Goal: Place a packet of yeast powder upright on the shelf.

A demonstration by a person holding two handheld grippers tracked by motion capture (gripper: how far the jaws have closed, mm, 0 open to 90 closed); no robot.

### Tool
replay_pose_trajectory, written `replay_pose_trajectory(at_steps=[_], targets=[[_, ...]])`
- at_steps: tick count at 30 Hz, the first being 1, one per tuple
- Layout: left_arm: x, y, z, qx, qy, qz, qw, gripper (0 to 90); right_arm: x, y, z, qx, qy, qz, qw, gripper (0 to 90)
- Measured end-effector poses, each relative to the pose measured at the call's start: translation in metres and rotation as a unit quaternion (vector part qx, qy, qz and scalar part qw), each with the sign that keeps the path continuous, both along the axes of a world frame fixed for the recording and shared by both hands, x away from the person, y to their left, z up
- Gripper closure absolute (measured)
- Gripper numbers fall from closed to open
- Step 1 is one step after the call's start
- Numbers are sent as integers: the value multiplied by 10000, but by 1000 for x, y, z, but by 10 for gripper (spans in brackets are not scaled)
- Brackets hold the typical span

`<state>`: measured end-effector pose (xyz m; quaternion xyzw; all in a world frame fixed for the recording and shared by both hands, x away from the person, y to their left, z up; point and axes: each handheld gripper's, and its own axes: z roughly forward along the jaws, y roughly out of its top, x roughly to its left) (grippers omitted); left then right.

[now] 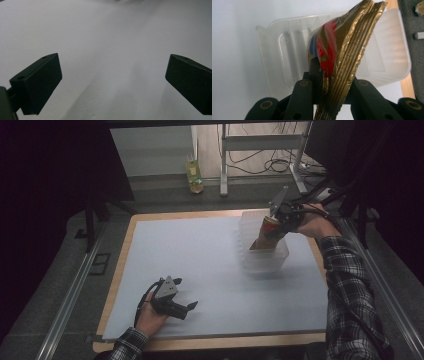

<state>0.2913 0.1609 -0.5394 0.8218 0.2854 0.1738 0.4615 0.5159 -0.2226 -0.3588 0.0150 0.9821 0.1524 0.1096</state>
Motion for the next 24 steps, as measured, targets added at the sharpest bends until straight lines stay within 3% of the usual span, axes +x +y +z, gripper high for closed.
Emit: replay_pose_trajectory(at_steps=[10,17,24], targets=[[-1,-1,0,27,-7,-25,10000,9,-1,1,-8,130,101,-290,9994,731],[-1,-1,0,41,-3,-22,10000,10,-4,2,-4,425,140,-501,9977,568],[-1,-1,0,50,-16,-4,10000,10,-7,3,-2,473,-8,-550,9974,446]])
